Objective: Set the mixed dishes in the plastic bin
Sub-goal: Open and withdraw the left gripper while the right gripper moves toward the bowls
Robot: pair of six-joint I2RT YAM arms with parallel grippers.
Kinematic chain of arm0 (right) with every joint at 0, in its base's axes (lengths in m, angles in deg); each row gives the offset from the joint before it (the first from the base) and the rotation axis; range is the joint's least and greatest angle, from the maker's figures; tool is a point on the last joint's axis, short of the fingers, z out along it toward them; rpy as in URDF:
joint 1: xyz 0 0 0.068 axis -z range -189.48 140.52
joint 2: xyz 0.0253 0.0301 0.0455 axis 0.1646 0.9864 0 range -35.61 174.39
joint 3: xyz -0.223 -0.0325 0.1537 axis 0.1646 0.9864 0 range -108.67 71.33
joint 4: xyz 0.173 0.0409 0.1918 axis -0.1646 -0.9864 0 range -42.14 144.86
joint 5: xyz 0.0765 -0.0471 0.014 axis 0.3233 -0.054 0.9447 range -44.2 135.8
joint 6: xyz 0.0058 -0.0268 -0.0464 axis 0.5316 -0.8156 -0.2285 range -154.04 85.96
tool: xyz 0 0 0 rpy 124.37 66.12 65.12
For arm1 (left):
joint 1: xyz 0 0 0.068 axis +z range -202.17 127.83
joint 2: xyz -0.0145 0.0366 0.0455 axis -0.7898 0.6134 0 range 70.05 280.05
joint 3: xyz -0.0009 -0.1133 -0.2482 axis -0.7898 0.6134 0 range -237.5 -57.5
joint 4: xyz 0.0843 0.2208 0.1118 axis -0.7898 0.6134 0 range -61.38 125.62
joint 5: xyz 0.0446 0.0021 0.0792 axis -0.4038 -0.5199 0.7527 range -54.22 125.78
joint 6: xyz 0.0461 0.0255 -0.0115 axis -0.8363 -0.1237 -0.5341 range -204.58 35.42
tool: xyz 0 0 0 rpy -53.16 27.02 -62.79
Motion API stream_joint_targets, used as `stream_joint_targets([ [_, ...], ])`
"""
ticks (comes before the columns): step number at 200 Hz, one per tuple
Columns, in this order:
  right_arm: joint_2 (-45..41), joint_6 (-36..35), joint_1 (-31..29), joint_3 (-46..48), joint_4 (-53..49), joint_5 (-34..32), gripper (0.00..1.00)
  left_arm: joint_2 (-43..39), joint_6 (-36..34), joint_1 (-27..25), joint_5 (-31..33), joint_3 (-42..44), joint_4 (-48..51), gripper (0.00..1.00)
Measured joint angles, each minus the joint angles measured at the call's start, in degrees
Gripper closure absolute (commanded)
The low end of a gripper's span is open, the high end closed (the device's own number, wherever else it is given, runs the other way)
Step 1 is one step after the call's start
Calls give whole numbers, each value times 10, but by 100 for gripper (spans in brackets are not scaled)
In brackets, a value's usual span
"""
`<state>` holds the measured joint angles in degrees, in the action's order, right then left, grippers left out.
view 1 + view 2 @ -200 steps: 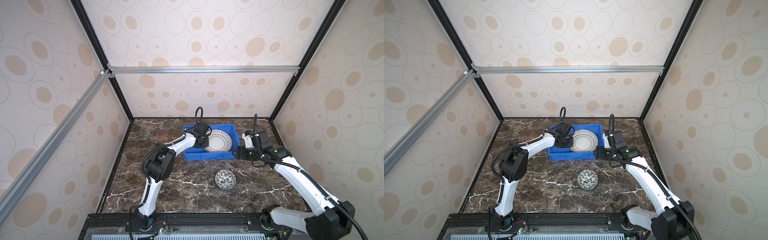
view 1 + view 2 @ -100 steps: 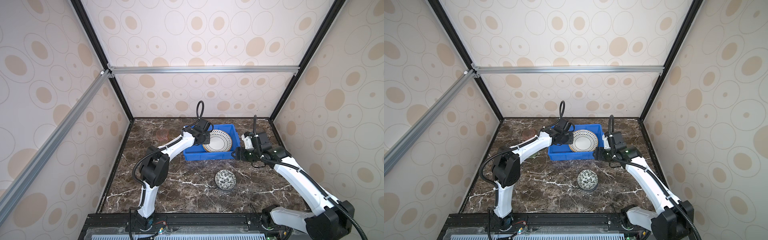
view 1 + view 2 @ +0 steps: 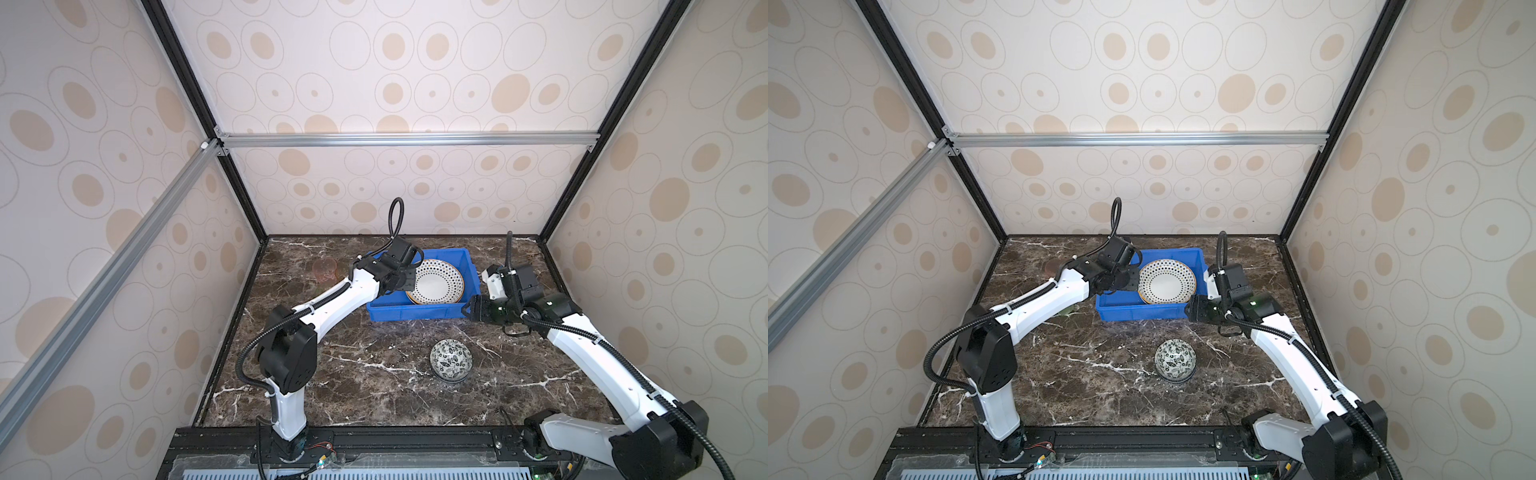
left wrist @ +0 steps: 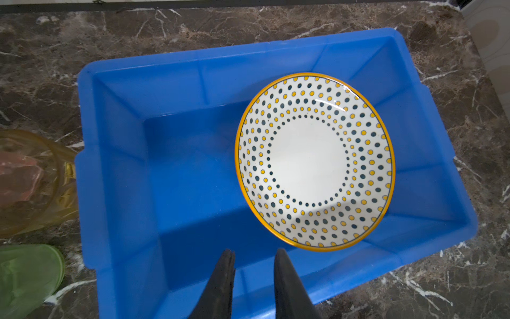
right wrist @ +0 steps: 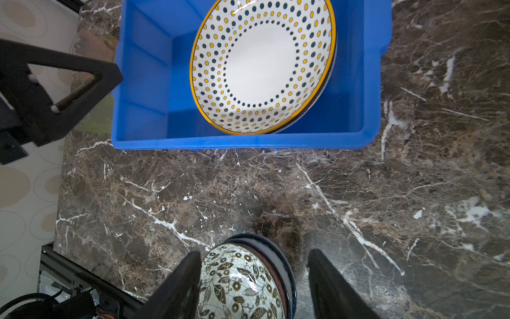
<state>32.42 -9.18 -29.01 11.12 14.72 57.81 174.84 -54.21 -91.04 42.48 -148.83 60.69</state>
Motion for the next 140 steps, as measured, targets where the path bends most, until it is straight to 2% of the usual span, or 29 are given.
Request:
stream_joint_targets([
  [82, -9, 9, -4, 27, -2, 3, 36, -117, -3, -10, 10, 121, 10, 73],
  [140, -23, 13, -26, 42, -11, 4, 38, -165, 7, -11, 18, 184, 16, 72],
])
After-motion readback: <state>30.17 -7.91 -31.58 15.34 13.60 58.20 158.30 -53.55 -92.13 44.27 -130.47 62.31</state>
